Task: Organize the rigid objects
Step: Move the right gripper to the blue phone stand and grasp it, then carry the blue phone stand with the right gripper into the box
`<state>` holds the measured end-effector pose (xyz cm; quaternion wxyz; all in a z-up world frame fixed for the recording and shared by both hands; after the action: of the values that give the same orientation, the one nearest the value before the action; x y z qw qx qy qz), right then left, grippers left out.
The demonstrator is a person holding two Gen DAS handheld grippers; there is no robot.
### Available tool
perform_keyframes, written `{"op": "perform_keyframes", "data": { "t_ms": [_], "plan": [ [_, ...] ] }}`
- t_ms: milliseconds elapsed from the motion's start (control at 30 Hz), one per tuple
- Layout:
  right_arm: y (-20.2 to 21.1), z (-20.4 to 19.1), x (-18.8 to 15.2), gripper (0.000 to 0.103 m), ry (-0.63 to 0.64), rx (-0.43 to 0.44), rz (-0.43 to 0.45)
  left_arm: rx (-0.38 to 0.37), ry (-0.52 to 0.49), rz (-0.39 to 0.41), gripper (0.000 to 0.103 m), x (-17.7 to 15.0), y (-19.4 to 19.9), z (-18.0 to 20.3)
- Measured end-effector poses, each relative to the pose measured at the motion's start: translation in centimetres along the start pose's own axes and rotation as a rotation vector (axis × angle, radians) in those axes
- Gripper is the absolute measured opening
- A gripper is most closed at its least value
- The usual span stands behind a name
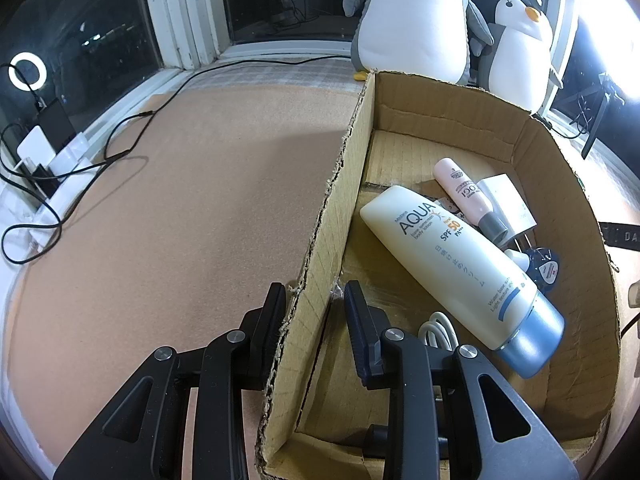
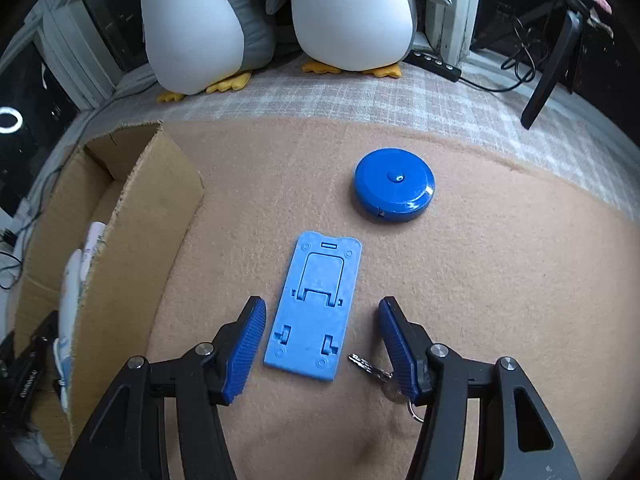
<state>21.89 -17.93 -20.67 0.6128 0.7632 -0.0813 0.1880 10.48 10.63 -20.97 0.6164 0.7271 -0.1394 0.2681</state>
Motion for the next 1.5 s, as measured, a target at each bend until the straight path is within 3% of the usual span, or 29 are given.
{"op": "perform_keyframes", "data": {
  "t_ms": [200,333,467,1133,1500],
  "plan": [
    [-0.5,-2.1,-0.5,0.054,0.107,-0.05,0.0,0.0,0.001,0.0,0.029,0.0,0.0,0.0],
    [-0.2,-2.8,-0.9,0.039,0.154,-0.03,0.01,-0.003,0.006,0.001,0.029,-0.1,0.0,0.0],
    [-0.2,-3.4,-1.2,0.035,0.199,-0.025,0.016,-0.004,0.007,0.002,0.029,-0.1,0.0,0.0],
    [2.0,-2.8,-1.2,0.033,0.16,0.067,0.058,-0.003,0.007,0.002,0.029,-0.1,0.0,0.0],
    [6.5,-6.3,-0.1,0.033,0.23,0.122,0.132,-0.003,0.007,0.002,0.029,-0.1,0.0,0.0]
  ]
}}
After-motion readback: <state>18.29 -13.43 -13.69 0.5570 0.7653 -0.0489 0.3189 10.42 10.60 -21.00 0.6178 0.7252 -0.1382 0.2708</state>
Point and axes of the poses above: each gripper's, at about its wrist camera, not at the fingertips, and y roughly against the way its jaws point, z to its right, x to its top, the point moved 3 cm from there along -y, roughly the way its jaws point, and after that the axes turned 5 degrees about x, right-handed, at the moved point
